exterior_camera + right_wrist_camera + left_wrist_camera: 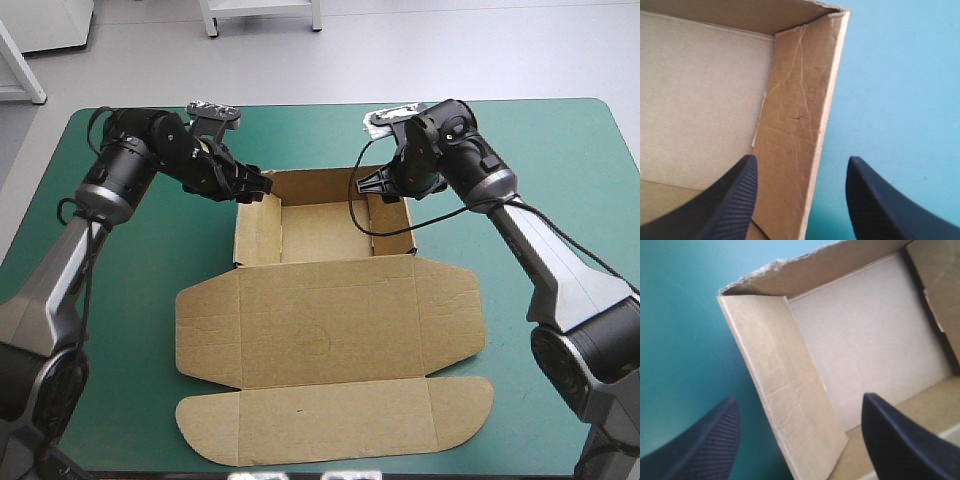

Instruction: Fold the box

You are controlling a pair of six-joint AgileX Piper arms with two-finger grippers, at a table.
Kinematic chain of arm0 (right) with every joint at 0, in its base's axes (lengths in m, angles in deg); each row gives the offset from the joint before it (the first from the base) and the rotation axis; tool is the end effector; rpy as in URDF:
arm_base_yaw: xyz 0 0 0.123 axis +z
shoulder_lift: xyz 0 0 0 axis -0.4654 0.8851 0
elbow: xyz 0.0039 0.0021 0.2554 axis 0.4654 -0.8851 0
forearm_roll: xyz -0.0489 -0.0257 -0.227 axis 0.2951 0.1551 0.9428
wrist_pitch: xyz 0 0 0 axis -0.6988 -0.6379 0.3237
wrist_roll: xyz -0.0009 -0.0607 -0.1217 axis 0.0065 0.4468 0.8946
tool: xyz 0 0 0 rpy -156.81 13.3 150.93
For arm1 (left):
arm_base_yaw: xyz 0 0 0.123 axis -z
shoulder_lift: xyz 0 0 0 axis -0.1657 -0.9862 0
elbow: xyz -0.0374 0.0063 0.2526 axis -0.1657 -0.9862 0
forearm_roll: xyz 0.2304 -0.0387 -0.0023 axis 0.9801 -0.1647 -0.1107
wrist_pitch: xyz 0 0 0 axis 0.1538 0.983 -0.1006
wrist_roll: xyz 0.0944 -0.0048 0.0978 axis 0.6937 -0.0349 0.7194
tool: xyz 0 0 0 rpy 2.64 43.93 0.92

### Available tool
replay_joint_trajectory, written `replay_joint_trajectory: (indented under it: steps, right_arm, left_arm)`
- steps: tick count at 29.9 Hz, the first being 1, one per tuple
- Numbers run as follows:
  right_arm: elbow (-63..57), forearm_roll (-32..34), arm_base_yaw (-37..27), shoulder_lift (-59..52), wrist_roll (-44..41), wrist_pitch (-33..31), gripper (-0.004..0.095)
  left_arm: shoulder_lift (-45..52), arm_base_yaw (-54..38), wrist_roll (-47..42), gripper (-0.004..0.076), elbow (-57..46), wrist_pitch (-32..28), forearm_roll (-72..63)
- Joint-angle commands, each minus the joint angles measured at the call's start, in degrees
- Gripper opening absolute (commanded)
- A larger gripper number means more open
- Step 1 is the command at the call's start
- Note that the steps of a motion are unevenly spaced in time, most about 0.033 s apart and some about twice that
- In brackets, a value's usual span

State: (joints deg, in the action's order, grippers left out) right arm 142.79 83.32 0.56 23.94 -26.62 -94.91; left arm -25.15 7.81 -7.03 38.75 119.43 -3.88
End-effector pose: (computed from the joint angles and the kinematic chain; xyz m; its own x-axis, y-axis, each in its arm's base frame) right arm 0.3575 0.1743 0.2970 -0.8434 -0.2259 -0.4876 -0.2558 0.9667 -0.0053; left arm 0.3463 -0.1302 0.3050 -0.8186 0.2589 -0.5126 0.3727 0.9186 -0.1312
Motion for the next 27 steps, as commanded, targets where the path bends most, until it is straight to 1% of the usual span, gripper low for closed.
replay_joint_trajectory:
  steps: [1, 6, 10, 12, 15, 17, 21, 23, 27]
  right_arm:
    - [1.90, 1.12, 0.11, -6.54, 1.19, -0.30, 0.0505]
    - [1.90, -0.01, 0.11, -9.73, 2.10, -0.30, 0.0505]
    - [0.16, 0.67, 0.11, -10.80, 2.58, -0.30, 0.0505]
    - [-0.29, 1.79, 0.11, -10.68, 2.28, -0.30, 0.0504]
    - [-0.29, 1.42, 0.11, -10.68, 2.39, -0.30, 0.0486]
    - [-0.29, 1.64, 0.11, -10.68, 2.73, -0.30, 0.0486]
    - [-0.29, 1.90, 0.11, -10.68, 2.73, -0.30, 0.0493]
    - [-0.29, 2.60, 0.11, -10.32, 2.73, -0.30, 0.0514]
    - [-0.29, 5.39, 0.11, -8.32, 2.51, -0.30, 0.0591]
  left_arm:
    - [8.93, 0.39, 2.35, 0.0496, -2.72, -5.15, -2.12]
    - [19.28, 0.39, 2.87, 0.0477, -14.52, -12.09, -2.64]
    - [29.04, 0.39, 3.11, 0.0475, -27.62, -19.39, -2.64]
    - [33.26, 0.39, 3.11, 0.0475, -33.18, -22.38, -2.54]
    - [39.79, 0.39, 3.11, 0.0475, -40.96, -25.92, -2.53]
    - [43.29, 0.39, 3.11, 0.0475, -44.71, -27.18, -1.97]
    - [50.14, 0.39, 3.11, 0.0475, -51.58, -27.20, -1.79]
    - [52.97, 0.39, 3.11, 0.0475, -54.04, -27.06, -1.79]
    - [59.05, 0.39, 2.73, 0.0476, -58.33, -26.66, -1.79]
